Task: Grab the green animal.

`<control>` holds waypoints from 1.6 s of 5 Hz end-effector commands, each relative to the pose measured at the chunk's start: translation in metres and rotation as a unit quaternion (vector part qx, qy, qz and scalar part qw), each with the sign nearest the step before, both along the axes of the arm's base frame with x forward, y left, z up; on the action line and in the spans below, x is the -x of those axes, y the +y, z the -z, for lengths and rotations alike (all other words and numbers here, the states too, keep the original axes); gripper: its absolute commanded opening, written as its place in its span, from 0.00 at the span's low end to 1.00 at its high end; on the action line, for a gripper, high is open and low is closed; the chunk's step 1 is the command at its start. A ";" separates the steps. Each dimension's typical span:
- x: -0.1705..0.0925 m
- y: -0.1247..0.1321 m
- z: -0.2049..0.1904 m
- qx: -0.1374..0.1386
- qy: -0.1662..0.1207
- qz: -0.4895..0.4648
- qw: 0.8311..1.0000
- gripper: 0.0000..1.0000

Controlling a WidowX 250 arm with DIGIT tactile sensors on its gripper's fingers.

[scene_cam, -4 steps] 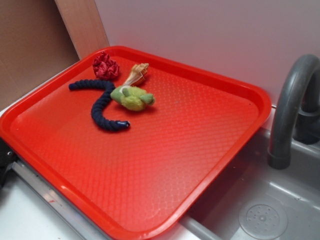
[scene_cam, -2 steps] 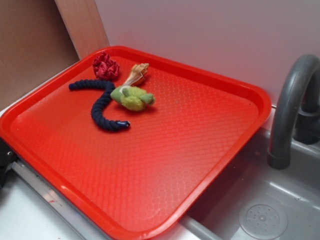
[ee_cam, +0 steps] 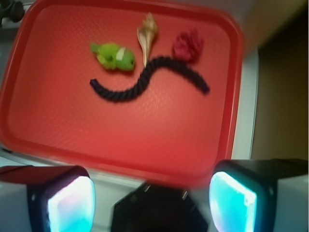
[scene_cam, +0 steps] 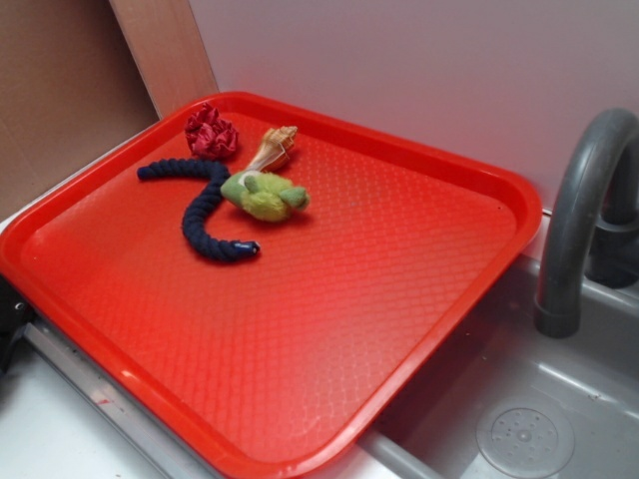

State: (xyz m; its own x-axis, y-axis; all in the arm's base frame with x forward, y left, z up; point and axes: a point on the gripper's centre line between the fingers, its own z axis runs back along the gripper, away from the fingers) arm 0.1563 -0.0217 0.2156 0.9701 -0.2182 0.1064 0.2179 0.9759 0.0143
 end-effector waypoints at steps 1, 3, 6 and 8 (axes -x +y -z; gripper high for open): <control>-0.068 -0.005 0.025 -0.021 -0.048 0.233 0.971 1.00; -0.095 -0.030 0.080 0.002 -0.024 0.466 0.885 1.00; -0.095 -0.097 0.120 0.023 0.008 0.599 0.800 1.00; -0.111 -0.093 0.160 -0.023 0.049 0.505 0.862 1.00</control>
State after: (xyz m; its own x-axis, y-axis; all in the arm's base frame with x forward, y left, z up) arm 0.2684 -0.0952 0.0423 0.3037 -0.9521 -0.0348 0.9499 0.3054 -0.0658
